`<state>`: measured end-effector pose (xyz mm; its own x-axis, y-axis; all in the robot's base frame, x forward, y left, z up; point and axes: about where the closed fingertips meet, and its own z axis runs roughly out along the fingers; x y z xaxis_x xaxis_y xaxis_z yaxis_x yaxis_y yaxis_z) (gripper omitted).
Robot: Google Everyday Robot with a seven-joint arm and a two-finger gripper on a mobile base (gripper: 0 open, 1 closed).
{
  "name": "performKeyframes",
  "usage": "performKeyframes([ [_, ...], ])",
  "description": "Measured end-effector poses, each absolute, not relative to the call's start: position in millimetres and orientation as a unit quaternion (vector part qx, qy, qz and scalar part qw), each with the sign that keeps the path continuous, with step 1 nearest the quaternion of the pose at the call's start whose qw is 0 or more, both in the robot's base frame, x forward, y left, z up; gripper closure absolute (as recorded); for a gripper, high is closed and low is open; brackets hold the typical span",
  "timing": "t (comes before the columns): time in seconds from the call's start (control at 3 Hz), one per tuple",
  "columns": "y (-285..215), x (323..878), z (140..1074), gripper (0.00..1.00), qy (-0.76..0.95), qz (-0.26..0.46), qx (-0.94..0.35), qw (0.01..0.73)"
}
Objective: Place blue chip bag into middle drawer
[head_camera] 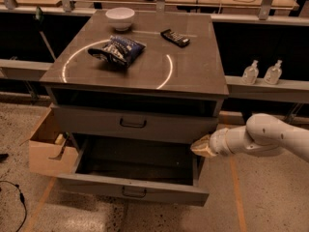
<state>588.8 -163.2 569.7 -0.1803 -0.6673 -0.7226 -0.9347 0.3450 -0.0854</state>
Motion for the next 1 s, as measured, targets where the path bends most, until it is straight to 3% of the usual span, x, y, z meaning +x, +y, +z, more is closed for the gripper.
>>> performKeyframes([
  [0.33, -159.9, 590.7, 567.1, 0.58, 0.742, 0.202, -0.537, 0.346],
  [0.67, -159.8, 590.1, 567.1, 0.55, 0.742, 0.203, -0.537, 0.346],
  [1.0, -159.8, 589.8, 567.1, 0.79, 0.742, 0.203, -0.537, 0.346],
])
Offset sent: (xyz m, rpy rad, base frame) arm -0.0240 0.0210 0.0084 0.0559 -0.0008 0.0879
